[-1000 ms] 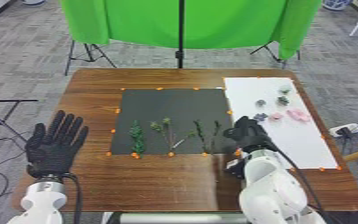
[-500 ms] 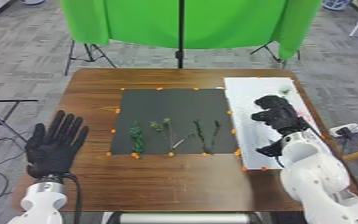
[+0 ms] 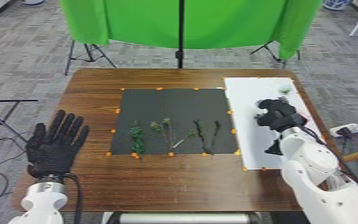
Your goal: Arrange flowers
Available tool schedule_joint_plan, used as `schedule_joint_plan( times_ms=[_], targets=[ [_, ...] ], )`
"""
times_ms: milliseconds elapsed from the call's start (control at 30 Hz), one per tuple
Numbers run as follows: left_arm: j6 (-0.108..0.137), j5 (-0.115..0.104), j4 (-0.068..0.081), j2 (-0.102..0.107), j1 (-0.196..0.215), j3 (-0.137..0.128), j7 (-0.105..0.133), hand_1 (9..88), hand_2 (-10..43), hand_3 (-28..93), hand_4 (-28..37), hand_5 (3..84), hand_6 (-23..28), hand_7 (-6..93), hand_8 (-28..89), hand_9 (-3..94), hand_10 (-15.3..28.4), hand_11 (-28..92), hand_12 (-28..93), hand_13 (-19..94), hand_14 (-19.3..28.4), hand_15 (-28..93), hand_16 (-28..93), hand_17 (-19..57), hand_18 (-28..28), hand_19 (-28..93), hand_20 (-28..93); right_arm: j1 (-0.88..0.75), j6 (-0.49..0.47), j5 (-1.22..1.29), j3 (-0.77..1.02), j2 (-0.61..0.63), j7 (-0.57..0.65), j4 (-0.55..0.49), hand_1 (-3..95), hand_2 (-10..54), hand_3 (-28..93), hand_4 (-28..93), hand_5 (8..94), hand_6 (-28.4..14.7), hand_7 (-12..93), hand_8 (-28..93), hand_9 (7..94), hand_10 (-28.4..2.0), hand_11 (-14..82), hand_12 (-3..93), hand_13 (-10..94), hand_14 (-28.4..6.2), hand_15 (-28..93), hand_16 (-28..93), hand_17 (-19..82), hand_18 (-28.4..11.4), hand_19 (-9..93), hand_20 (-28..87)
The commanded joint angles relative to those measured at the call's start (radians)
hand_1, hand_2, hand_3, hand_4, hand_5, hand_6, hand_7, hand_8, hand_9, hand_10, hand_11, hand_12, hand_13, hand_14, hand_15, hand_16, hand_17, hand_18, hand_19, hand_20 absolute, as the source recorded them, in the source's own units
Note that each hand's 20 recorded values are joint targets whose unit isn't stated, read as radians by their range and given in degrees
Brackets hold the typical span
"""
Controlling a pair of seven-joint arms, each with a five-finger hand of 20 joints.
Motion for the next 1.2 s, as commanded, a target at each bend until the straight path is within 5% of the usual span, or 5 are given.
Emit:
schedule_joint_plan(
  times_ms=[33,367,533,933,1200],
  targets=[
    [-0.004,-0.004,0.0,-0.006,0.009,0.012,-0.004,27.6,17.0,76,-28.3,45.4,9.3,11.2,-10,39.5,15.3,19,8,29,15.5,33,-8,-8.2,13.8,34,10,0.032,-0.103,-0.052,-0.013,-0.007,0.01,0.022,43.7,-9.5,88,-28,46.9,-2.4,21,-16,47.1,-12.2,15.2,12.4,51,-14.4,65,16,28,-25.1,92,57],
    [-0.007,-0.004,-0.001,-0.006,0.009,0.012,-0.007,27.5,17.0,76,-28.3,45.3,9.2,11.2,-10,39.5,15.3,19,8,29,15.5,33,-8,-8.2,13.8,34,10,-0.01,-0.05,-0.089,-0.032,-0.005,-0.068,0.033,54.8,-9.5,70,-28,66.4,2.3,21,-15,71.1,-10.2,16.3,15.6,64,-10.4,55,32,30,-24.4,91,56],
    [-0.003,0.0,0.002,-0.009,0.002,0.012,-0.011,27.6,17.0,76,-28.3,45.3,9.3,11.2,-10,39.4,15.3,19,8,29,15.5,33,-8,-8.2,13.8,34,10,0.0,0.038,-0.117,-0.073,-0.007,-0.064,0.045,59.5,-9.5,66,-28,77.2,1.4,28,-3,86.0,-9.9,5.4,31.3,68,-9.2,51,38,31,-23.7,90,55],
    [0.006,0.005,0.008,-0.008,0.009,-0.008,0.002,27.6,16.9,76,-28.3,45.3,9.2,11.1,-10,39.3,15.2,19,8,29,15.4,33,-8,-8.2,13.8,34,10,0.184,0.182,-0.09,-0.298,-0.083,-0.045,-0.089,59.3,-9.5,73,-28,80.9,-0.4,29,0,89.6,-10.4,5.3,33.3,71,-8.6,47,41,32,-23.6,88,50],
    [0.005,0.013,0.015,0.014,-0.006,-0.001,0.03,27.5,16.9,76,-28.3,45.1,9.1,10.8,-10,39.0,15.1,19,8,28,15.1,33,-8,-7.9,13.5,33,10,0.345,0.074,-0.138,-0.515,-0.293,-0.233,0.027,58.7,-9.5,74,-28,80.6,-0.9,30,2,88.6,-11.0,5.4,33.9,70,-8.6,47,42,32,-23.7,88,49]
  ],
)
